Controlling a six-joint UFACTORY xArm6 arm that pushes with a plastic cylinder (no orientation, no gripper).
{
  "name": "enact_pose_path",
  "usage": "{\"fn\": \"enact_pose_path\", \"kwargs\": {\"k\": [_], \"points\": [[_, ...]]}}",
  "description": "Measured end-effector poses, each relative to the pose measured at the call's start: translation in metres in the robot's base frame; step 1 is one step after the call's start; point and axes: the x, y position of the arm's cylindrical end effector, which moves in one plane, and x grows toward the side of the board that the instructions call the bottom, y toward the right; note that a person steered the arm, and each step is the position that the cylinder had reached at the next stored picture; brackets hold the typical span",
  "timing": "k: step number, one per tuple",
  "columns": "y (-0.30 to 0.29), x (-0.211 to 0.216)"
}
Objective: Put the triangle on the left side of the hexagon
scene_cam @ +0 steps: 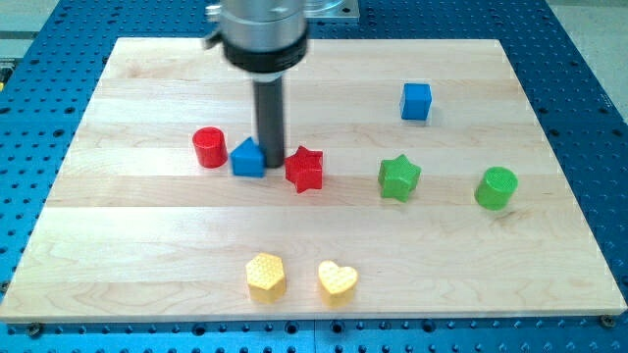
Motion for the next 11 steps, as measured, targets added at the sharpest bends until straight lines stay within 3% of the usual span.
{"fn": "enact_pose_path", "kwargs": {"k": [1,2,3,4,5,6,8,9,11], "points": [[-0.005,-0.023],[-0.048,0.001],[-0.078,0.058],[-0.065,0.074],[-0.064,0.039],[-0.043,0.042],[0.001,0.081],[-0.014,0.106],[-0.025,0.114]]}}
